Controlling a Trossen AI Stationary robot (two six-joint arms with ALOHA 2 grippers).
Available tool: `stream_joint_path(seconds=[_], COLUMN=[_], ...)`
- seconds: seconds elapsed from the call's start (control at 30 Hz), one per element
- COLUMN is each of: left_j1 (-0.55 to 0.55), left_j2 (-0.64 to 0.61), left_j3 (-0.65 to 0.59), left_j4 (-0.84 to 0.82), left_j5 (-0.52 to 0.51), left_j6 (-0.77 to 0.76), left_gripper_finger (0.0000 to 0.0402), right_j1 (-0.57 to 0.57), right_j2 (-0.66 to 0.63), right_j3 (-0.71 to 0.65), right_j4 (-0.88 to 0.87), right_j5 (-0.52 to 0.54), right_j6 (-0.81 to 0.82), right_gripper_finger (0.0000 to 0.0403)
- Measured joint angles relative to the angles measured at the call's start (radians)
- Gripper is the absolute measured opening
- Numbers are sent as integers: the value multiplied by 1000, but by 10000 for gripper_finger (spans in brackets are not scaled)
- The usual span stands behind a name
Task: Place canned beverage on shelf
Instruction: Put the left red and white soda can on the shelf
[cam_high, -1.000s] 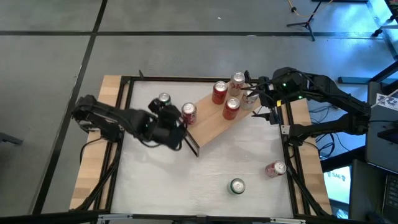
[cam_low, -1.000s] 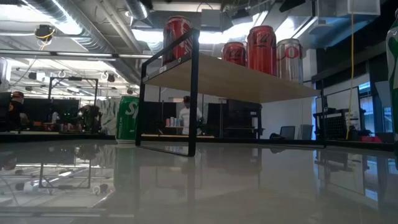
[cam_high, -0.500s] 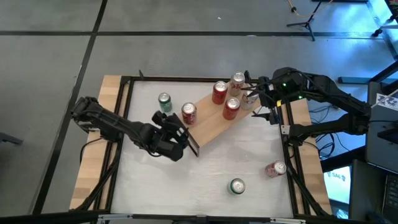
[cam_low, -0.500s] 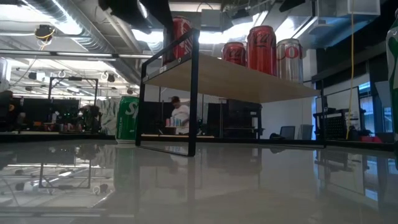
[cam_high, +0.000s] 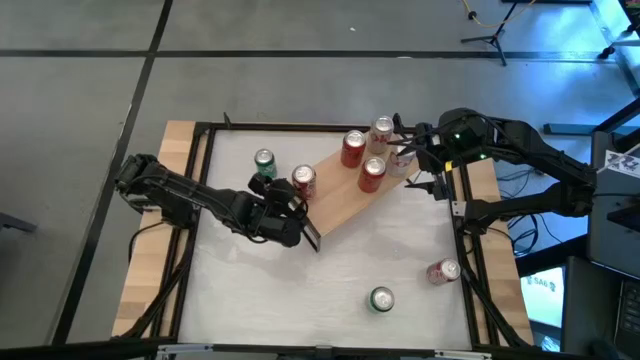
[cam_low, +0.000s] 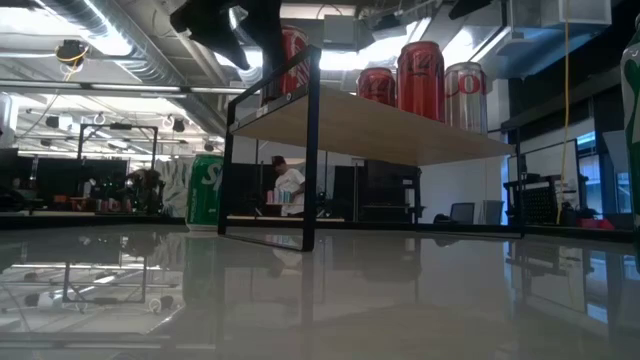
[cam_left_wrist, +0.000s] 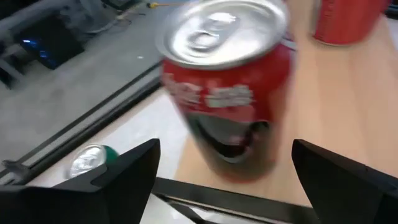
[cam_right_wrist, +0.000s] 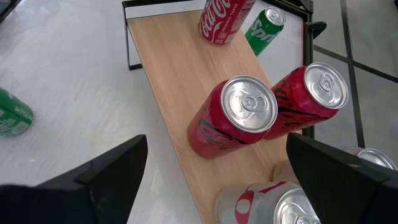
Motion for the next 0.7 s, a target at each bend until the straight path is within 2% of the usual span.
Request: stream_joint_path(seconds=[0.17,0.7], left_j1=[17,58], left_j2=[0,0], left_j3=[0,0], left_j4=[56,72], left_j5=[82,90], left_j6=[78,77], left_gripper_finger=[353,353], right_j1=[0,0], right_j2=[0,0], right_j3=[0,0], right_j4=[0,0], right_j5=[0,0], right_j6=[0,0], right_gripper_finger=[379,379])
